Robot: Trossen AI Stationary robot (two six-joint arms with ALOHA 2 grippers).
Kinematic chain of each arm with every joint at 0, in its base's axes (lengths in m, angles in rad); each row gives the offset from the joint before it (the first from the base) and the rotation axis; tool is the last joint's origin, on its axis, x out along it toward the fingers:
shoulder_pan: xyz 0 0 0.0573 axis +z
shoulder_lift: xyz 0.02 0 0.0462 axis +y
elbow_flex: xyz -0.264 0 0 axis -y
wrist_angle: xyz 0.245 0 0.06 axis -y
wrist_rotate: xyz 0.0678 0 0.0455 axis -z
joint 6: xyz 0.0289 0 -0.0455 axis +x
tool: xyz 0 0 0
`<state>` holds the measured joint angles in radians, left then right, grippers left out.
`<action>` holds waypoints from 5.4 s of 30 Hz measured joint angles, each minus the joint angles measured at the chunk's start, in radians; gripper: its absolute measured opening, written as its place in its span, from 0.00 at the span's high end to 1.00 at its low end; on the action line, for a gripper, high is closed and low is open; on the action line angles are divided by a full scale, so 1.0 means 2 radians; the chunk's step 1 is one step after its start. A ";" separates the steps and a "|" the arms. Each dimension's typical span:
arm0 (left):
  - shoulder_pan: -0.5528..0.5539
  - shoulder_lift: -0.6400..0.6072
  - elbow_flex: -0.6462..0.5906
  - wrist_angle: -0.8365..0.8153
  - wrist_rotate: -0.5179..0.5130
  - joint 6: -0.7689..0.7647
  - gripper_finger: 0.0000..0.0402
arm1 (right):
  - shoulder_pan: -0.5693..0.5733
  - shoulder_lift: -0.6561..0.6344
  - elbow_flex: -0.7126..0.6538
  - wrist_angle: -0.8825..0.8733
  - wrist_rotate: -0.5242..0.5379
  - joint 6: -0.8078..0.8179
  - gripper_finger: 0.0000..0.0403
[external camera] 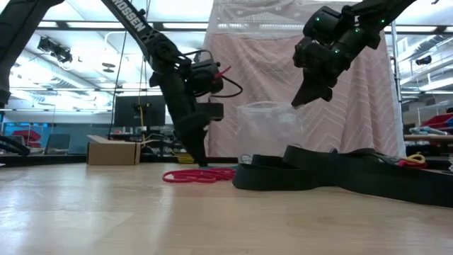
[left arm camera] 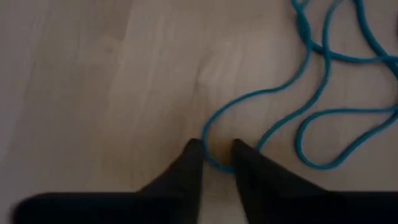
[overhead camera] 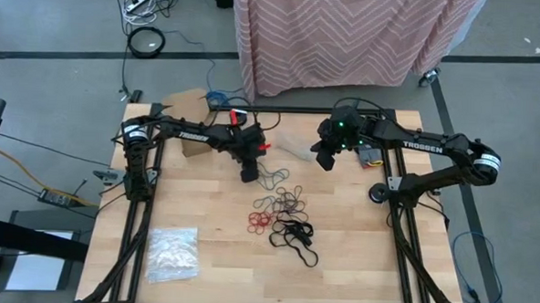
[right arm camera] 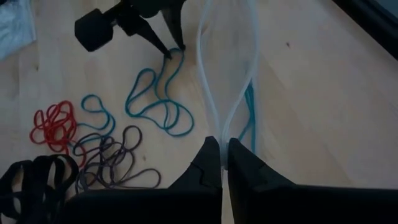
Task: Sort rubber bands
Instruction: Put the blue rubber band into the transparent zip bag
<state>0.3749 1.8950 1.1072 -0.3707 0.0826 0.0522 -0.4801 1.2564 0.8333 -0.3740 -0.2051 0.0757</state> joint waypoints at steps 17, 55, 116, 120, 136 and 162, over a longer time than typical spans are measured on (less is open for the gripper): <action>0.001 -0.095 0.105 -0.071 0.031 -0.023 1.00 | 0.000 0.000 0.000 0.007 -0.004 0.002 1.00; 0.003 -0.076 0.289 -0.020 0.045 0.049 1.00 | 0.003 0.001 0.000 0.029 -0.013 0.016 1.00; 0.015 -0.001 0.287 -0.039 0.094 0.066 1.00 | 0.008 0.001 0.000 0.039 -0.006 0.017 1.00; 0.015 0.002 0.288 -0.056 0.101 0.076 1.00 | 0.008 0.001 0.000 0.039 -0.006 0.018 1.00; 0.015 0.013 0.305 -0.096 0.135 0.048 0.66 | 0.007 0.001 0.000 0.044 -0.001 0.018 1.00; -0.063 -0.012 0.012 -0.006 0.027 0.062 0.79 | -0.012 0.001 0.000 0.029 -0.013 0.004 1.00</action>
<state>0.2490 1.8705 1.1305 -0.3837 0.1366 0.1759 -0.5041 1.2579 0.8330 -0.3161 -0.2306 0.0829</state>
